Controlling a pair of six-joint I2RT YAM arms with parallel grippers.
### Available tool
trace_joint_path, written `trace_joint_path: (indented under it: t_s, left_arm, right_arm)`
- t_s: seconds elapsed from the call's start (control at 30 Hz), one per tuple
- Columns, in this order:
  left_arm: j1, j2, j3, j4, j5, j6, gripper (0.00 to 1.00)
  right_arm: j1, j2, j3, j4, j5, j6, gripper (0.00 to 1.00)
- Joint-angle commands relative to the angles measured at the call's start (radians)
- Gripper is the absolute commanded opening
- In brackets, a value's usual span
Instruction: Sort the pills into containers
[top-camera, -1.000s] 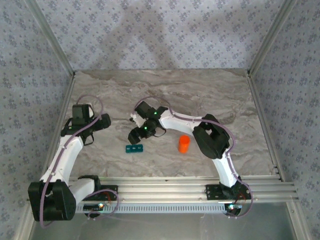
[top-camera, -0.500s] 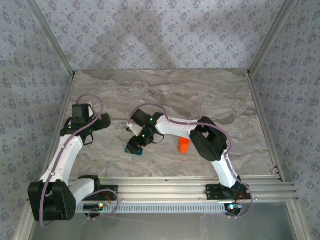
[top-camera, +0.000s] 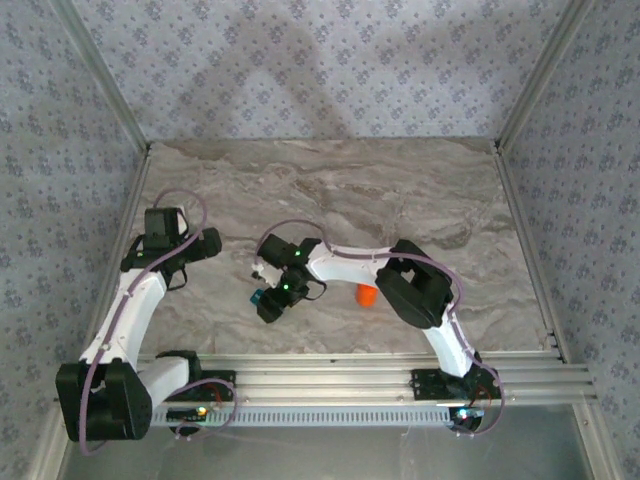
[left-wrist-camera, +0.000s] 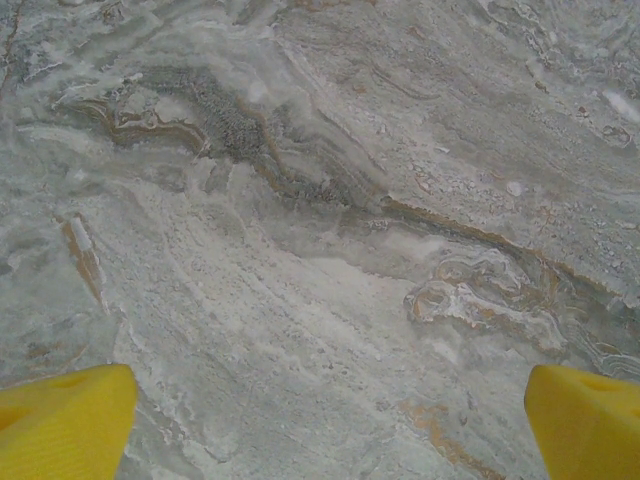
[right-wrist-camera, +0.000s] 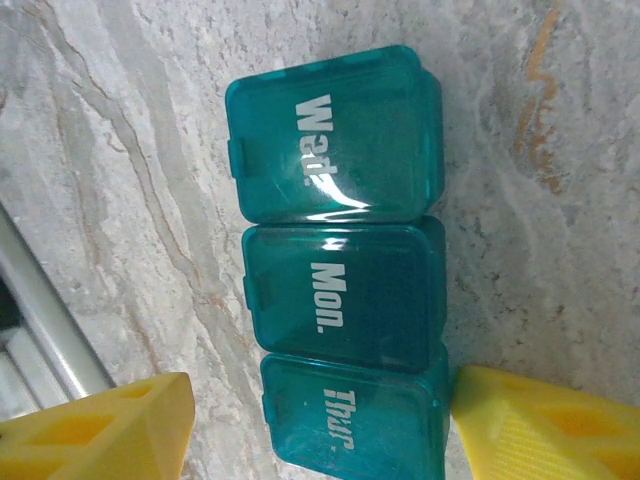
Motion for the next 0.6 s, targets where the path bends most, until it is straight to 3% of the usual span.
trace_joint_path:
  t_s: [0.0,0.57]
  left_arm:
    - [-0.004,0.007,0.041,-0.009,0.010,0.008,0.99]
    - [-0.005,0.025,0.045,-0.002,0.004,0.002,0.99]
  right_arm:
    - [0.010,-0.003,0.009,-0.074,0.148,-0.023,0.73]
    - [0.085,0.021,0.047,-0.086,0.356,-0.042,0.61]
